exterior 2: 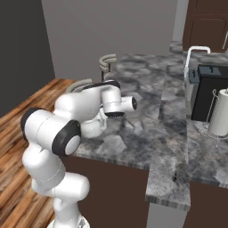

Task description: The kettle is done boiling. Turn off the stove, then wait for 300 timesteps before moving the kettle to the dining table.

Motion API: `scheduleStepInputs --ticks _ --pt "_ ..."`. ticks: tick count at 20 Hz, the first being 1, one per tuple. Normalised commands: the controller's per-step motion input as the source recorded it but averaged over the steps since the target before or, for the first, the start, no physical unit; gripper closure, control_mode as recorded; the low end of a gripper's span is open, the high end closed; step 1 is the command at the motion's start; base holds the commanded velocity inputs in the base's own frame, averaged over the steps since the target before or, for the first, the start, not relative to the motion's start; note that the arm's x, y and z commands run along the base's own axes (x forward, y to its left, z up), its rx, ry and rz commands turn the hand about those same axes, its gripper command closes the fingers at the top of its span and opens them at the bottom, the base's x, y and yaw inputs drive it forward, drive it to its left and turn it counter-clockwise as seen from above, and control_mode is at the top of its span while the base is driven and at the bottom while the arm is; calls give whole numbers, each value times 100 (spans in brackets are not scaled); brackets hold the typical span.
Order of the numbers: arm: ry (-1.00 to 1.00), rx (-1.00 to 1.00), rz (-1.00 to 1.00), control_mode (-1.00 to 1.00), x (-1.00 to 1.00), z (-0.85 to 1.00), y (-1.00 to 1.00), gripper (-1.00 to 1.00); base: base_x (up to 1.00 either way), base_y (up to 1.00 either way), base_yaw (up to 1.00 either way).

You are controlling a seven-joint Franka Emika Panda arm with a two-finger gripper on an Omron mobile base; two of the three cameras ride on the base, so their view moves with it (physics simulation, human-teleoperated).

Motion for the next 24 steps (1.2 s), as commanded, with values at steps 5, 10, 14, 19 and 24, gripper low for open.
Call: scheduleStepInputs --ticks 5,10,14,19,24 --pt "-1 -6 0 -100 32 -34 -24 100 0 0 0" --pt "0 -10 1 -100 33 -39 -21 100 0 0 0" --pt "-3 -6 3 -100 34 -34 -9 100 0 0 0" --pt "-7 -2 5 -100 33 -32 -5 100 0 0 0" --pt "0 -12 1 -100 4 -18 -39 100 0 0 0"
